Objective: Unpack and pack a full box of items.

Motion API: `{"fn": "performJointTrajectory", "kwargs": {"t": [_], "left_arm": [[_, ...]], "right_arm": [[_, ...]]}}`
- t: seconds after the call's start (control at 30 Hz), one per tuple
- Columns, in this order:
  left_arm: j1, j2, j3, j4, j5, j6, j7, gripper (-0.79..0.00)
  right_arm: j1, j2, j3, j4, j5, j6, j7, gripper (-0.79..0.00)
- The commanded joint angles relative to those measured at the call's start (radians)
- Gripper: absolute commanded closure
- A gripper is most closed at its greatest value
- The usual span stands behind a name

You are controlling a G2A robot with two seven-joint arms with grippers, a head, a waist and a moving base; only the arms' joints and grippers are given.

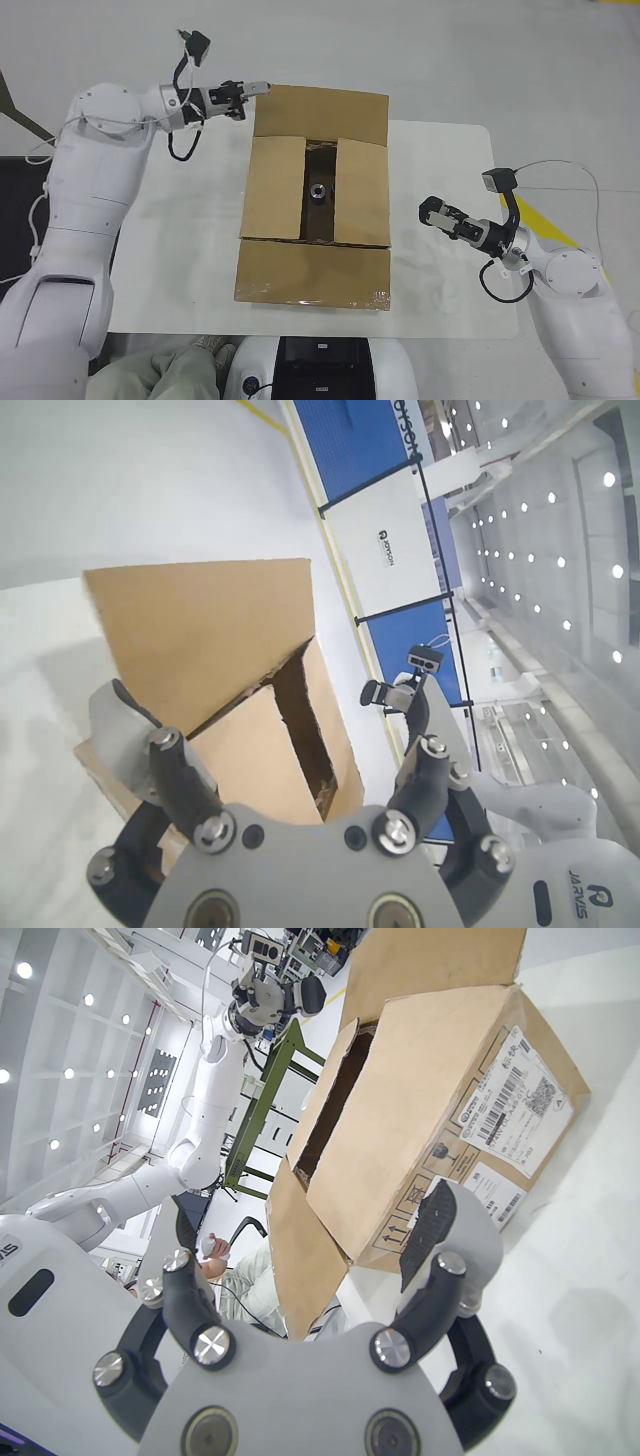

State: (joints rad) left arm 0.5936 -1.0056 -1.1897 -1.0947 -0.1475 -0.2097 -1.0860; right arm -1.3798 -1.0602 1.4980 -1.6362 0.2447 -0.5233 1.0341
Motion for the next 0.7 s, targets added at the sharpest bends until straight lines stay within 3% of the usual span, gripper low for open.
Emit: {"fn": "performJointTrajectory", "kwargs": {"t": [0.0, 0.3, 0.67], "left_arm": [[-0.012, -0.003, 0.008, 0.046, 0.015, 0.0, 0.023, -0.785], [-0.083, -0.038, 0.098, 0.215, 0.054, -0.016, 0.117, -0.785], [-0.178, -0.118, 0.224, 0.401, 0.018, -0.029, 0.186, -0.785]], "right_arm": [[0.0, 0.0, 0.0, 0.0, 0.0, 0.0, 0.0, -0.785], [0.0, 0.0, 0.0, 0.0, 0.0, 0.0, 0.0, -0.785], [0.0, 0.0, 0.0, 0.0, 0.0, 0.0, 0.0, -0.785]]}}
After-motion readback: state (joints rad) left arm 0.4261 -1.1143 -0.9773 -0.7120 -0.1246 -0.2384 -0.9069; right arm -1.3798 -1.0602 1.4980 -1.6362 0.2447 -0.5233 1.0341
